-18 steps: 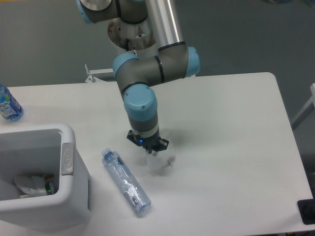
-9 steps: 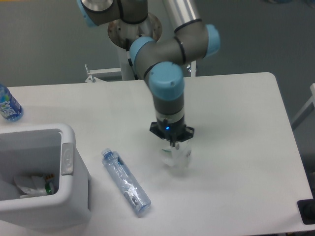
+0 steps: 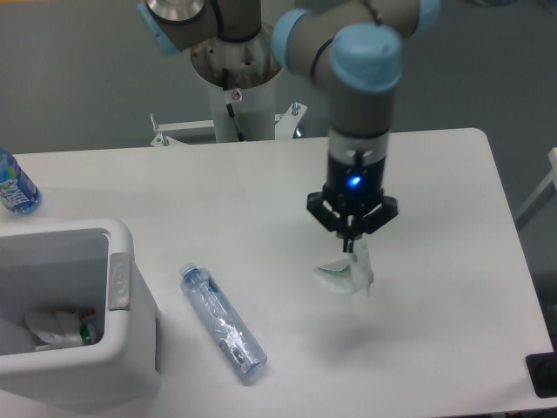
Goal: Place the trash in the trash can
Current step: 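Lift the crumpled paper and carry it over the white bin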
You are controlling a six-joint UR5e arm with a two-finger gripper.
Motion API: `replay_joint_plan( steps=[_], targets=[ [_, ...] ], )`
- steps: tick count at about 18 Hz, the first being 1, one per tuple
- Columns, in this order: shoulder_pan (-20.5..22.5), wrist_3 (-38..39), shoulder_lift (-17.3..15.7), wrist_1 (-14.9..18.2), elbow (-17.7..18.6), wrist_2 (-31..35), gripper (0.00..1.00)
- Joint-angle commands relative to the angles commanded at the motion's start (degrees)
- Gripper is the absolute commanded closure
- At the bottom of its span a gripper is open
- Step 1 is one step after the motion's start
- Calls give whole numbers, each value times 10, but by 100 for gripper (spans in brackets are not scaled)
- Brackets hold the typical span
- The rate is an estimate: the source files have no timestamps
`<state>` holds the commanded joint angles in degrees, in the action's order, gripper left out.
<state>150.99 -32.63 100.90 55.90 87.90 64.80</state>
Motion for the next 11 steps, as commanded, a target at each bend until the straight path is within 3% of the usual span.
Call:
replay_joint_plan(
  steps=[4, 11],
  targets=[
    [9, 94, 0, -1, -47, -70, 100],
    [-29, 243, 4, -7, -104, -97, 100]
  ],
)
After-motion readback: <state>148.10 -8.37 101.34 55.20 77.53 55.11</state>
